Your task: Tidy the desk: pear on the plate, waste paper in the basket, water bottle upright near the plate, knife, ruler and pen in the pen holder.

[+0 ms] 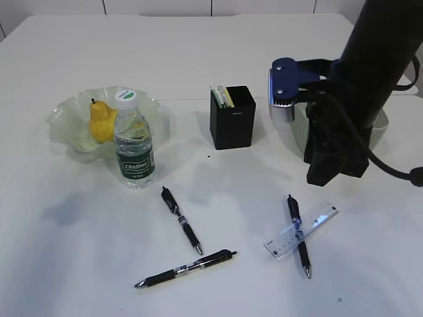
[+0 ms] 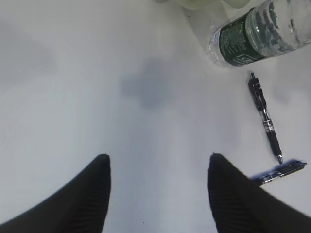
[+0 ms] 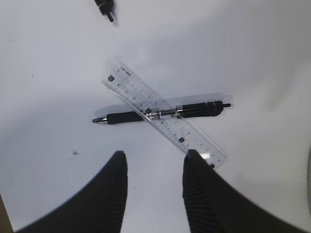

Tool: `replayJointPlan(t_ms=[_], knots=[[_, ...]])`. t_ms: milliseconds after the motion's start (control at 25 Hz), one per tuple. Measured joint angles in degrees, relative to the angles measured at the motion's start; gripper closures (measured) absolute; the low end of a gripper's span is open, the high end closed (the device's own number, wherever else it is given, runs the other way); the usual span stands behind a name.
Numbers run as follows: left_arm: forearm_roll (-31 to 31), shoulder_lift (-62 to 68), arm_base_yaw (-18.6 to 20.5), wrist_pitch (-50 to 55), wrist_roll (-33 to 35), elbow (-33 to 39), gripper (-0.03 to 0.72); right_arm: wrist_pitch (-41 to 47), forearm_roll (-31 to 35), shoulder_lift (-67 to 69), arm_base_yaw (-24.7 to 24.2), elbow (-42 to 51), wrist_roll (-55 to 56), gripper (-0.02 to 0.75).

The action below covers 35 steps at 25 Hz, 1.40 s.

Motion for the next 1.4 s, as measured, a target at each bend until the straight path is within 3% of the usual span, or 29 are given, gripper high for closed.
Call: replayJointPlan(t_ms=[160,440,880,1200,1400], knots=[[0.0,0.0,0.0,-0.6,0.0,0.0,0.241,0.0,0.7,1.2,1.3,0.0,-1.4,0.446],[0.0,0.0,0.0,-1.6,0.0,0.0,0.241,0.0,3.3,3.1,1.6,0.0,-22.8,0.446],[0.5,0.0,0.0,-4.8,0.0,0.0,0.241,-1.0,3.6,6.3,2.9,0.4,-31.1,0.422],[1.0,0.0,0.0,-6.1,0.0,0.0,0.241,-2.1,2.5,0.6,6.1,13.7,-32.5,0.421],[1.2,0.0,0.0,-6.1,0.0,0.0,0.241,-9.2,0.0,-8.2,6.3,20.3,-32.4,0.421]])
